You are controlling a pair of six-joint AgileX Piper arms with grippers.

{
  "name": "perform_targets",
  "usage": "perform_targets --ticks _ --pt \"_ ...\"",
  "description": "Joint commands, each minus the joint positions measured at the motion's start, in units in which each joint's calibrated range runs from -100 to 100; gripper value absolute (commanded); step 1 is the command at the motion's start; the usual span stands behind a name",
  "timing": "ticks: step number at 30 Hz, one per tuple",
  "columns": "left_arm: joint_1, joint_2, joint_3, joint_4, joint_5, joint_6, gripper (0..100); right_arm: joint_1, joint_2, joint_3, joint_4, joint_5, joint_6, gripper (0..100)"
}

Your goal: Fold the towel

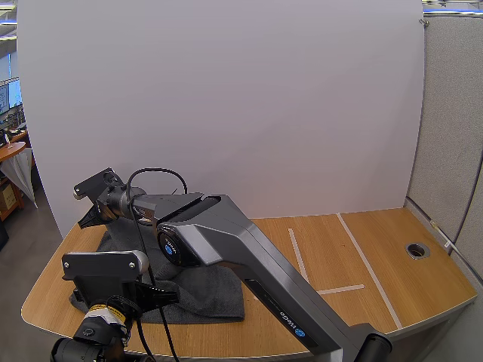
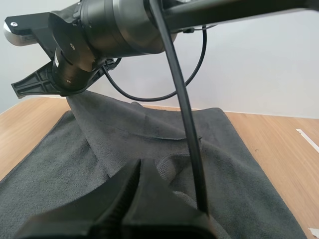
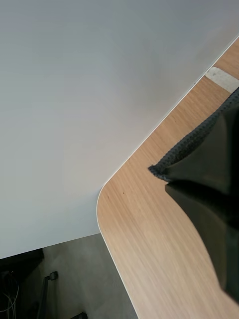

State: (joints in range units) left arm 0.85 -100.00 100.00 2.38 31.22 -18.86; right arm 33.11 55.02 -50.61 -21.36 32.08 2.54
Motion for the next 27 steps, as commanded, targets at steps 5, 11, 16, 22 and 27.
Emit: perform_targets --ticks 5,11,16,22,27 --pt "0.09 0.0 0.0 0.03 -0.51 -0.52 0 -0.08 -0.44 -0.54 -0.4 -1.6 -0.31 0" --pt "0.09 0.0 0.0 0.03 -0.51 -0.52 0 -0.08 -0.44 -0.54 -0.4 -1.6 -0.31 0" --pt "0.09 0.0 0.0 0.03 -0.51 -0.52 0 -0.08 -0.44 -0.54 0.09 -0.26 -0.31 0" --pt "0.09 0.0 0.0 0.03 -0.51 -0.52 0 -0.08 -0.44 -0.54 0.09 0.94 -0.31 12" --pt "0.09 0.0 0.0 0.03 -0.51 -0.52 0 -0.08 -0.44 -0.54 -0.02 0.94 -0.31 82"
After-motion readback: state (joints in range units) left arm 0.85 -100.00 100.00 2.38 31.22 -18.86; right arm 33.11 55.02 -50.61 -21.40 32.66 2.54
